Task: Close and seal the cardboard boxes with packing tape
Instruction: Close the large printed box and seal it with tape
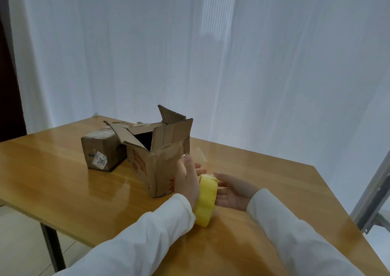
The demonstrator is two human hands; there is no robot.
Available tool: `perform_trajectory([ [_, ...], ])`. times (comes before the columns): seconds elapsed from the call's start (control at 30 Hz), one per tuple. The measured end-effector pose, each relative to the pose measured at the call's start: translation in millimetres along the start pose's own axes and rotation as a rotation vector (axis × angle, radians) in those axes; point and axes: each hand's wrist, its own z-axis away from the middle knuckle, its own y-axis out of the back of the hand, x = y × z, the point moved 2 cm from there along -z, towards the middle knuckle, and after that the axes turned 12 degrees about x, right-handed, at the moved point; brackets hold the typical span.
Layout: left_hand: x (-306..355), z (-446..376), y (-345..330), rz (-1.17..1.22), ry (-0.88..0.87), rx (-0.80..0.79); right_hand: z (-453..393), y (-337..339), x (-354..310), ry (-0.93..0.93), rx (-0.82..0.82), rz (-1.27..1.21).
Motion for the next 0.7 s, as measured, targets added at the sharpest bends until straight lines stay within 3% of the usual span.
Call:
perform_trajectory([
  [0.17,12.5,-21.1,14.9,0.079,0.240,-0.090,-3.7,-11.8,2.1,0.054,-0.075,-0.071],
  [0.27,22.7,-29.4,26.0,-0.013,0.150,-0.094,0.4,-4.9,-18.3,0.096,-0.002,-0.095],
  [0.33,27.9,-28.9,33.0,-0.095,0.061,-0.153,5.1,8.5,-39.6,0.202,0.140,-0.024],
  [0.43,37.0,-26.5,40.3,-0.202,-0.039,-0.284,10.3,32.5,-66.4,0.497,0.467,0.405],
  [0.5,41.1,-25.5,43.8,-0.266,-0.123,-0.350,10.9,47.1,-71.5,0.631,0.580,0.642],
  [0.7,60.1,-26.8,51.1,-0.281,-0.447,-0.422,-14.9,62.4,-28.9,0.483,0.583,1.054],
])
